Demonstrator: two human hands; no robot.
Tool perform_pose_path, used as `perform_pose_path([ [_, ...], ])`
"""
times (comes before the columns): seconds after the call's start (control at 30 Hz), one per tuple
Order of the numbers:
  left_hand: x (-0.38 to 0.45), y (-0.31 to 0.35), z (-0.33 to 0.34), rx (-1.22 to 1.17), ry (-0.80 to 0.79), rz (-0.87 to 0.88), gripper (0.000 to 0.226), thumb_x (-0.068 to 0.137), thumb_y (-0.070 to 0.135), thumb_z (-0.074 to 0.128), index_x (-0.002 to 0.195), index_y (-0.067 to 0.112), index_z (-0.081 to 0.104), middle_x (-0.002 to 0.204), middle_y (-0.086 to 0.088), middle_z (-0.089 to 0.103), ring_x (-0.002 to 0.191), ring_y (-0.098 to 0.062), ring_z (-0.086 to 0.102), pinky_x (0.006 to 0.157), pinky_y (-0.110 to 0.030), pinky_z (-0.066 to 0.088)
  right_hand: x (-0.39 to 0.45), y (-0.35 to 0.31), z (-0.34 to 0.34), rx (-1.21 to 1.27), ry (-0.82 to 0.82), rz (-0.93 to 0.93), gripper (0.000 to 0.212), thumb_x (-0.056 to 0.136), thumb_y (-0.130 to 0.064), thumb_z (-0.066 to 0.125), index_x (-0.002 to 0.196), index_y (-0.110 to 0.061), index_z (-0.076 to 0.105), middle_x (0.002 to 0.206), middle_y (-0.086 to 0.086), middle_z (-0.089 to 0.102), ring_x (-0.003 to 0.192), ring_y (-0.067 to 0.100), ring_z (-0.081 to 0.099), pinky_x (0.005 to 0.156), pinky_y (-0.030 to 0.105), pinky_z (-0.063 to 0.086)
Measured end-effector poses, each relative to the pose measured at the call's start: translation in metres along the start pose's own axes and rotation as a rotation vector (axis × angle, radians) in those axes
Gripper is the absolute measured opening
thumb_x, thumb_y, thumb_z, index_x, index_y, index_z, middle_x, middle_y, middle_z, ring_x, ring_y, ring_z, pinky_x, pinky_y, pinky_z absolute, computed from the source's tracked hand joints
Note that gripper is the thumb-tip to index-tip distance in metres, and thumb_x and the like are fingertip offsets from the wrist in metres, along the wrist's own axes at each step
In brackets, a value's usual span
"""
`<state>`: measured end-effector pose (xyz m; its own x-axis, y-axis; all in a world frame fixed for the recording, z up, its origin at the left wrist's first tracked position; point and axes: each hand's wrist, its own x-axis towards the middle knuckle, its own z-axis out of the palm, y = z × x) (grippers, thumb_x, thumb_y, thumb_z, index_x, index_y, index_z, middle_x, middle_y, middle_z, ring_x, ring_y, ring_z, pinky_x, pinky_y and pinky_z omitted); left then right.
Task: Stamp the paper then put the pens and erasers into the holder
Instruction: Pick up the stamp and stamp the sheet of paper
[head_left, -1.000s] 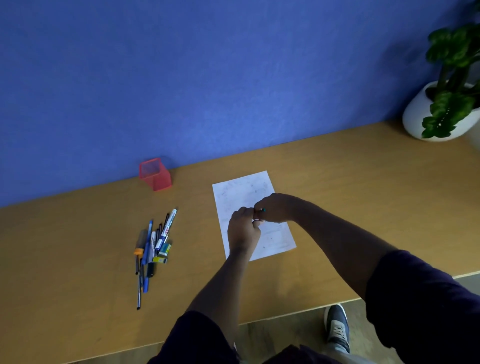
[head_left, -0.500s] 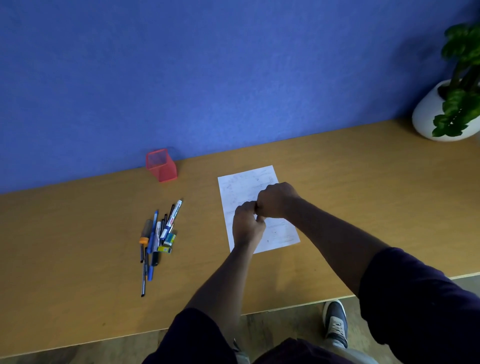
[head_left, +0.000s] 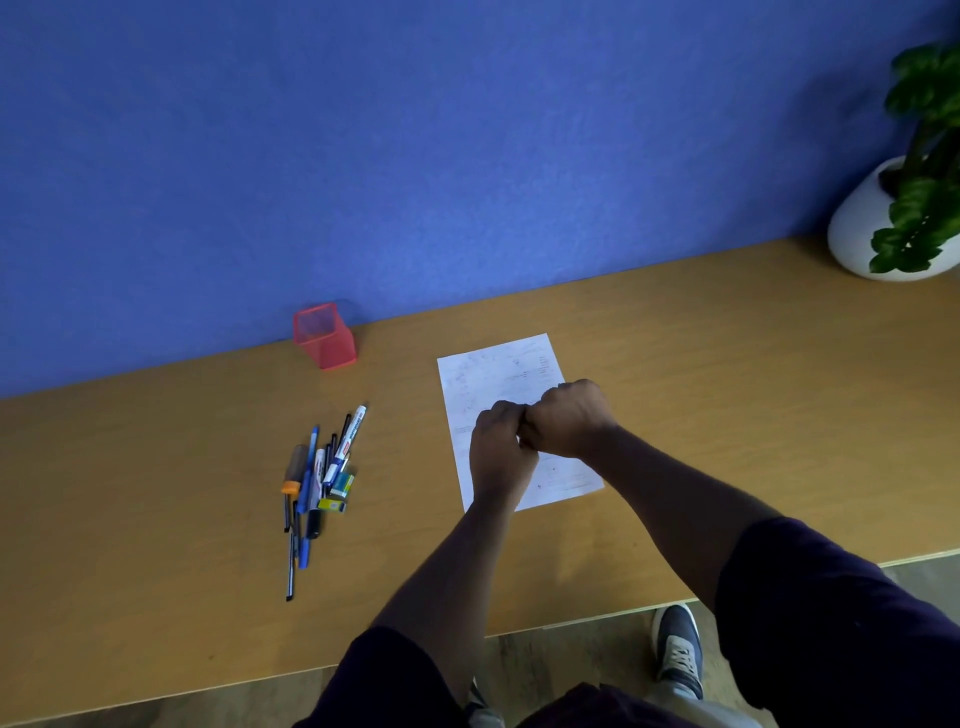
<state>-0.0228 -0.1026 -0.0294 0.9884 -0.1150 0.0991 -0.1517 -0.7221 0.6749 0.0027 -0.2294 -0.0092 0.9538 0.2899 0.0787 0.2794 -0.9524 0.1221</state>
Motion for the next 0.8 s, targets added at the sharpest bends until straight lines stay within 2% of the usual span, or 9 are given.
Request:
perform_pose_path([
  [0.1,0.000,0.004,-0.001,0.045,0.023,0.076,0.027,0.071,-0.008,0.049,0.084,0.009,0.066,0.088,-0.002,0.068,0.089,-0.025,0.055,0.068,-0.035,0.046,-0.009,0.001,0.005,0.134,0.191,0.121,0.041,0.072,-0.033,0.041,0.039,-0.010,0.051,0.032,-0.002,0.037,0.033,0.018,0.023,0.048,0.016,0.026],
  [0.23,0.000,0.006,-0.003,0.059,0.033,0.117,0.025,0.070,-0.006,0.048,0.081,0.010,0.065,0.084,-0.001,0.066,0.086,-0.026,0.054,0.068,-0.032,0.042,-0.012,-0.001,0.005,0.229,0.284,0.217,0.037,0.067,-0.034,0.043,0.038,-0.011,0.049,0.031,0.000,0.035,0.033,0.020,0.022,0.049,0.016,0.024],
  [0.4,-0.003,0.005,-0.001,0.055,0.057,0.151,0.017,0.077,0.000,0.060,0.088,0.011,0.068,0.091,0.002,0.066,0.089,-0.022,0.054,0.074,-0.032,0.047,-0.021,0.005,0.009,0.340,0.281,0.204,0.036,0.071,-0.038,0.044,0.045,-0.015,0.054,0.036,0.002,0.044,0.032,0.023,0.040,0.047,0.017,0.027],
  [0.47,-0.003,0.003,0.000,0.047,0.065,0.142,0.017,0.079,0.001,0.065,0.092,0.011,0.069,0.096,0.002,0.066,0.093,-0.022,0.055,0.077,-0.031,0.047,-0.022,0.007,0.008,0.344,0.306,0.202,0.035,0.074,-0.035,0.045,0.046,-0.015,0.053,0.036,0.002,0.044,0.033,0.023,0.040,0.047,0.018,0.025],
  [0.6,-0.004,0.003,0.001,0.015,0.075,0.114,0.017,0.080,-0.001,0.061,0.092,0.010,0.067,0.097,0.002,0.065,0.095,-0.021,0.054,0.076,-0.028,0.046,-0.020,0.005,0.006,0.279,0.335,0.170,0.032,0.072,-0.026,0.060,0.044,-0.014,0.050,0.034,0.000,0.039,0.030,0.022,0.035,0.046,0.017,0.025],
  [0.7,-0.002,0.001,0.003,0.006,0.092,0.104,0.011,0.087,0.004,0.063,0.096,0.009,0.067,0.095,0.001,0.066,0.096,-0.019,0.055,0.077,-0.029,0.048,-0.015,-0.002,0.004,0.242,0.335,0.309,0.042,0.078,-0.027,0.058,0.040,-0.012,0.048,0.032,-0.001,0.036,0.029,0.022,0.029,0.046,0.017,0.026],
  [0.8,0.000,-0.002,0.005,-0.042,0.079,0.058,0.006,0.089,0.007,0.066,0.093,0.010,0.068,0.089,0.003,0.066,0.092,-0.019,0.056,0.077,-0.028,0.048,-0.010,-0.013,0.005,0.205,0.245,0.425,0.051,0.085,-0.028,0.055,0.038,-0.010,0.047,0.033,-0.003,0.030,0.031,0.020,0.026,0.047,0.018,0.027],
])
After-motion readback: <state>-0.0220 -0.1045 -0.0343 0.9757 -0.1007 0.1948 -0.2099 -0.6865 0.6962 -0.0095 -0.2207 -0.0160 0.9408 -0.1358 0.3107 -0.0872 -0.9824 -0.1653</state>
